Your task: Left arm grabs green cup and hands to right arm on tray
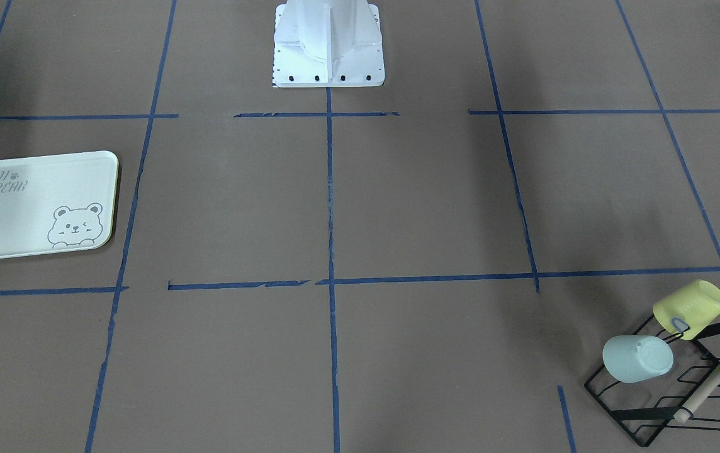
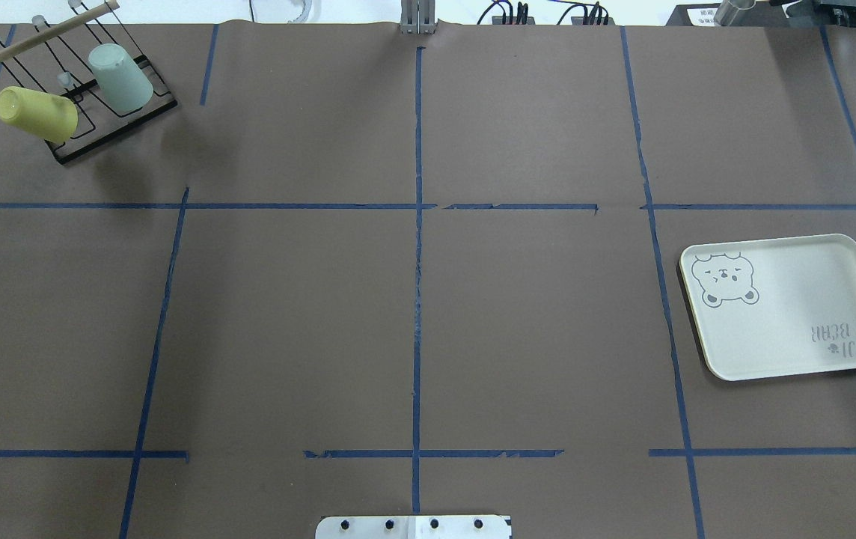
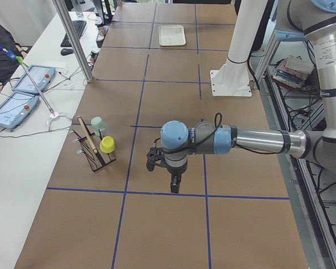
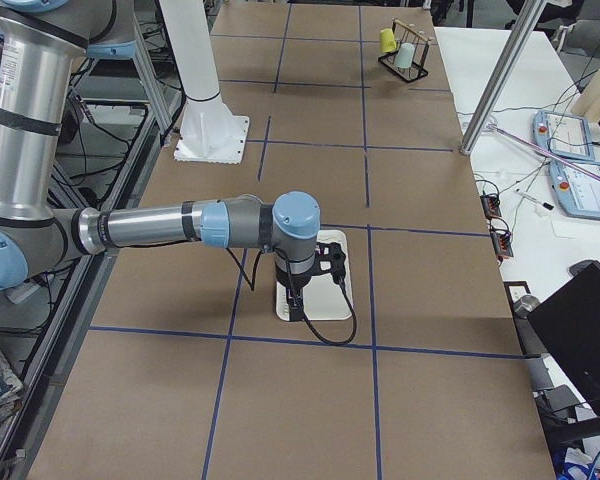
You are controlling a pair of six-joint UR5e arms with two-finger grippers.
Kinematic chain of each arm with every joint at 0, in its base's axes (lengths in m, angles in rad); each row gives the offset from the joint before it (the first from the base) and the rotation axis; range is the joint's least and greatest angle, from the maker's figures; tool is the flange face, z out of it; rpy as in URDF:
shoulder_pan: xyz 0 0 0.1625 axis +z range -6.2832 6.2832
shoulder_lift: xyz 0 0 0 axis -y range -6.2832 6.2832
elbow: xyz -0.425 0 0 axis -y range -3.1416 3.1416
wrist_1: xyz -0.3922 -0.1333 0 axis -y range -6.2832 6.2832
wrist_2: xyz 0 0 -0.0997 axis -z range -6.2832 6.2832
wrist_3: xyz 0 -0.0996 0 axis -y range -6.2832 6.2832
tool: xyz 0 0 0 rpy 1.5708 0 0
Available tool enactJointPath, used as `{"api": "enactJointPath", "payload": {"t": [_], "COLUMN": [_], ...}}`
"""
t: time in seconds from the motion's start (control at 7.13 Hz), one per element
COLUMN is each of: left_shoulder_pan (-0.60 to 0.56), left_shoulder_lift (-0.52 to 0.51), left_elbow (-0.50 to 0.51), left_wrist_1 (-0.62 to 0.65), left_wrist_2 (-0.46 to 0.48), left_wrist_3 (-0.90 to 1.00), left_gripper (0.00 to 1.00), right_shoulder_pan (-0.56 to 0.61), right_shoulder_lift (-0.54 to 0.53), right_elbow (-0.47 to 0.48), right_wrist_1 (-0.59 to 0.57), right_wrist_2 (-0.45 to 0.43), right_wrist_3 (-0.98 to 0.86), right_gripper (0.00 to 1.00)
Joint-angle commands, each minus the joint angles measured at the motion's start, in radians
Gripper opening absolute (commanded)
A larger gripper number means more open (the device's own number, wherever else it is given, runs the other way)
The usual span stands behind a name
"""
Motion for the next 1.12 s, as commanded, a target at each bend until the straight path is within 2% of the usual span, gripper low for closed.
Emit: {"api": "enactJointPath", "payload": {"t": [0.0,0.28,0.42,0.7,0.84,0.98], "left_shoulder_pan": [0.001,0.004,0.004,0.004,0.006,0.01], "left_shoulder_lift": [0.0,-0.009,-0.056,-0.237,-0.274,-0.314], "left_elbow": [-0.011,-0.004,-0.01,0.056,0.058,0.064], "left_wrist_1": [-0.005,-0.009,-0.017,-0.028,-0.047,-0.049], "left_wrist_2": [-0.002,-0.003,-0.005,-0.008,-0.011,-0.011], "left_wrist_3": [-0.001,-0.007,-0.008,-0.004,-0.031,-0.15], "left_gripper": [1.0,1.0,1.0,1.0,1.0,1.0], "right_shoulder_pan": [0.0,0.0,0.0,0.0,-0.002,-0.002], "right_shoulder_lift": [0.005,0.004,0.004,0.005,0.005,0.005], "right_elbow": [-0.003,-0.009,-0.009,-0.009,-0.009,-0.009], "right_wrist_1": [0.015,0.055,0.057,0.057,0.057,0.057], "right_wrist_2": [0.0,0.0,0.0,0.0,0.0,0.0], "right_wrist_3": [0.001,0.004,0.004,0.004,0.004,0.004], "right_gripper": [1.0,1.0,1.0,1.0,1.0,1.0]}}
